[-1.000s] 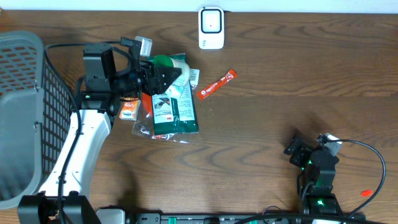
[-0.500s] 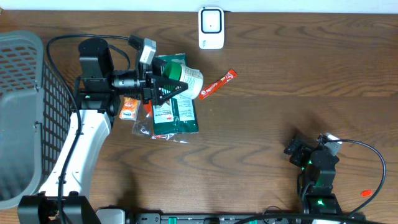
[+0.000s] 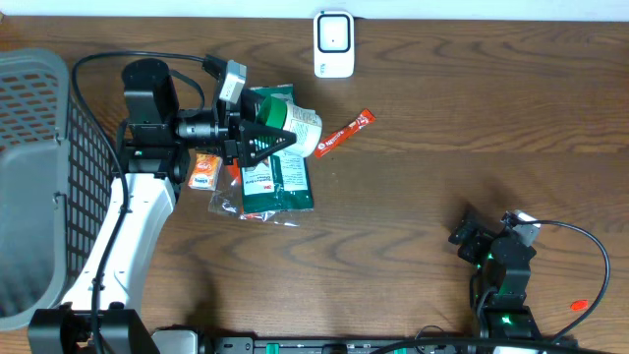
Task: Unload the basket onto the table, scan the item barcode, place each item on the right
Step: 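Grasp the green-lidded jar with the left gripper and lift it, then rotate the held jar with the left gripper, turning its label sideways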
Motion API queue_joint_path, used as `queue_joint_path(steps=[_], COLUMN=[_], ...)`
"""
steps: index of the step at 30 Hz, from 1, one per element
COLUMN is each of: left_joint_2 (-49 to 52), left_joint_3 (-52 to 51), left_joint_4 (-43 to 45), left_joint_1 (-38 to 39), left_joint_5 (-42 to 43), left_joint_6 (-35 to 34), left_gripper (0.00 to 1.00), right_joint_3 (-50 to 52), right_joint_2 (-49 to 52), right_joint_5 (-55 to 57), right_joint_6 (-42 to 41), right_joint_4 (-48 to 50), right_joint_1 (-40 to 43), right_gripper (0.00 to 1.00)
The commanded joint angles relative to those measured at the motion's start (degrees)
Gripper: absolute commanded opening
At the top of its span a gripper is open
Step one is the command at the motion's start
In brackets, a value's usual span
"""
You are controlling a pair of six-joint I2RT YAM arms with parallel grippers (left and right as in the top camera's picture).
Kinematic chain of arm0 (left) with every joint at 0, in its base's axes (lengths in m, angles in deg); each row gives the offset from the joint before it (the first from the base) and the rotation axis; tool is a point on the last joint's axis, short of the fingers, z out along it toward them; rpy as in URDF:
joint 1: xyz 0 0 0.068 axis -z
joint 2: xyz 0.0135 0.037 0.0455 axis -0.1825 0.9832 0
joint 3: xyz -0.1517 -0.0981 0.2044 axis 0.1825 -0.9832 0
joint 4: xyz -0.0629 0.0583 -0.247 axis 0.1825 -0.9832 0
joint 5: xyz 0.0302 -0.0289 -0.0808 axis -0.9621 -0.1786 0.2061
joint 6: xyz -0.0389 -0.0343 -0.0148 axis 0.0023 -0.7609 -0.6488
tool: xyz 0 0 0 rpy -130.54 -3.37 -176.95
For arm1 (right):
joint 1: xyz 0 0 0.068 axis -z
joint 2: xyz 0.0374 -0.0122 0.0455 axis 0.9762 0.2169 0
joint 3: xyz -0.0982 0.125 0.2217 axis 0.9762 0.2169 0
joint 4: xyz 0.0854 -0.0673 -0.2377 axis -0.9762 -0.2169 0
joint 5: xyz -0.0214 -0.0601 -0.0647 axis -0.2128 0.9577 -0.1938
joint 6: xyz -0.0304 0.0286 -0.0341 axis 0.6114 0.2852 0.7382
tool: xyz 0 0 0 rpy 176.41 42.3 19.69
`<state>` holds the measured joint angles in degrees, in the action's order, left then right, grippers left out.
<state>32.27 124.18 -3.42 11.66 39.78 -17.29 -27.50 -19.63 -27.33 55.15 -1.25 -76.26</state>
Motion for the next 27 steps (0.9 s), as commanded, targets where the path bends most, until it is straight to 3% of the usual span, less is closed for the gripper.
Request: queue_joint_path(steps=[1,7,19,27], left_joint_2=[-1.1,-1.1,-1.1,-1.1], left_joint_3=[0.8,0.8,0.8,1.6], left_joint_4=[3.0,15.9,49.6,69.2], left_joint_1=[-0.2,-0.2,-0.2,-0.2], left_joint_5=[1.9,1.9,1.9,1.8], left_joint_6=[0.2,-0.8,-12.6,-12.7], left_gripper=[0.39,0.39,0.39,0.40], right_joint_3=[0.1,0.1,0.1,0.1], right_joint_2=[0.0,0.0,0.0,0.0], right_joint_5=[0.2,0.2,0.2,0.2], right_joint_6=[0.5,0.5,0.5,0.6], right_joint_4=[0.3,0.3,-1.8,-4.0], right_joint_1=[-0.1,-0.1,-0.1,-0.1], right_gripper=[0.99,0.99,0.99,0.99])
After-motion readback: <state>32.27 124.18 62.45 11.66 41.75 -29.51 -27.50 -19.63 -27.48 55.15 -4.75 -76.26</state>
